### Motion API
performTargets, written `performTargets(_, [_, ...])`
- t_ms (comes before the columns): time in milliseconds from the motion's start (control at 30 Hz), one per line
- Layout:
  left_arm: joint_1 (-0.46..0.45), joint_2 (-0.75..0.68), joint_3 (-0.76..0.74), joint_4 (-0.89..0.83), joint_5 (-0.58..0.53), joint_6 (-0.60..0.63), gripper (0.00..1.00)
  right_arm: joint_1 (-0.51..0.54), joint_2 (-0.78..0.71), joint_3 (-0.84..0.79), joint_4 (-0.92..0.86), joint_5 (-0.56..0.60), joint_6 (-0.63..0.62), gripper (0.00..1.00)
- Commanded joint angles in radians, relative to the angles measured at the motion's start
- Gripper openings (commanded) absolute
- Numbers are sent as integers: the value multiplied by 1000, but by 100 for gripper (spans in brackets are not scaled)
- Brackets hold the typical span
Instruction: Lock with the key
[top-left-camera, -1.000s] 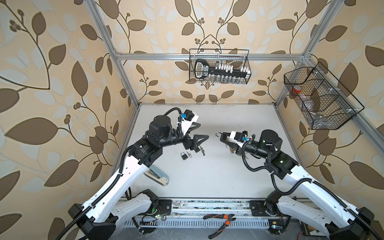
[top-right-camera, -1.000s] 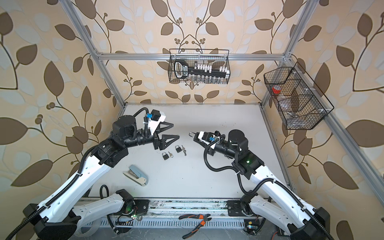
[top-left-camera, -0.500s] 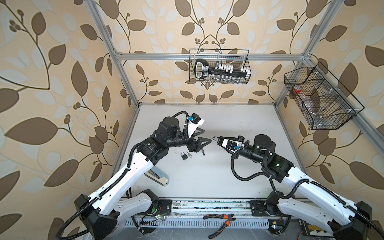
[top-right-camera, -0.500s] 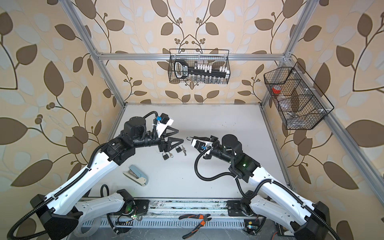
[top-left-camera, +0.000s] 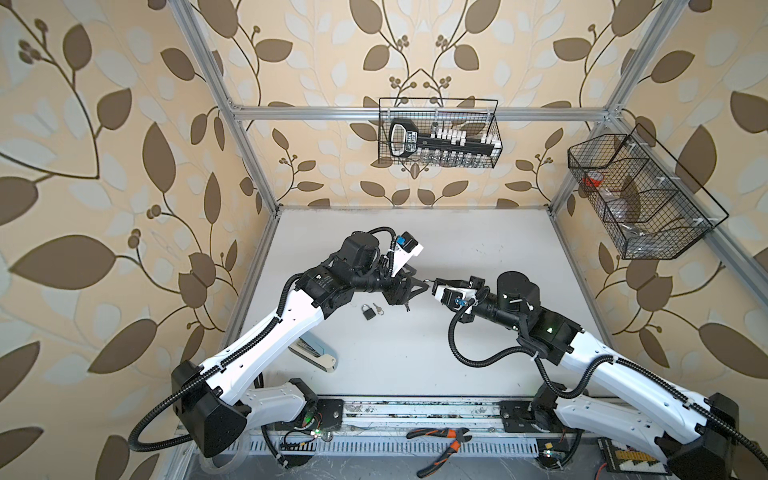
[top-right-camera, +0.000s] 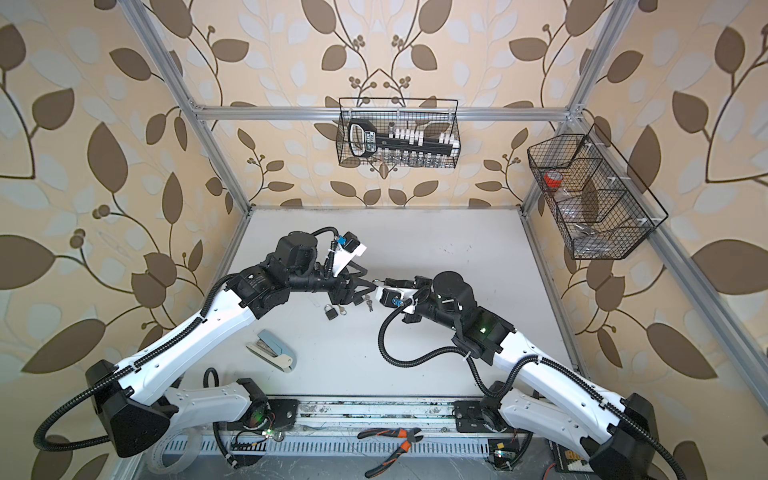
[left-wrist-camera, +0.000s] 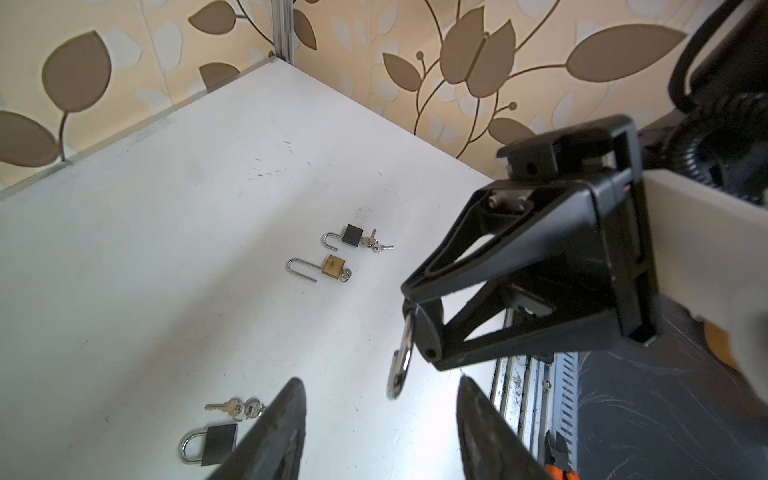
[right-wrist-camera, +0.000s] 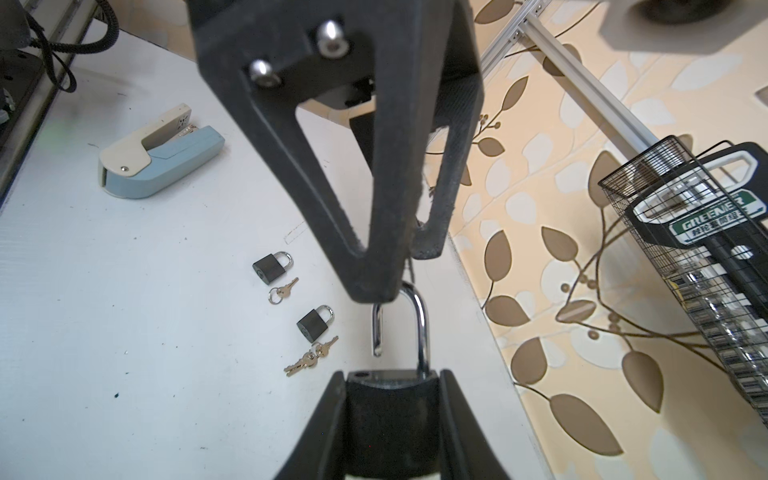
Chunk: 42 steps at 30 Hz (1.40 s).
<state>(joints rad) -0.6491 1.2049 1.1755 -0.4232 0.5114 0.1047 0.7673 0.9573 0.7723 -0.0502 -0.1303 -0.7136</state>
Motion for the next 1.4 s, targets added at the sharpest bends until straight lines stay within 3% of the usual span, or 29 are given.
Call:
performTargets(0, [-11,1,39,11,-27,13,52,15,1,40,-2,26,-29,0])
performTargets(400, [-22,47,49,29,13,1,38,35,-3,32,10,38,-25,0])
performTargets(867, [-32,58,66,23,40,2,14,37,-14,14,28,56,-24,0])
performTargets(1100, [-34,74,82,2,45,-9,11,37,-20,7,44,57,-20,0])
performTargets(1367, [-35,75,84,4,36,-31,0,38,-31,1,53,64,-17,0])
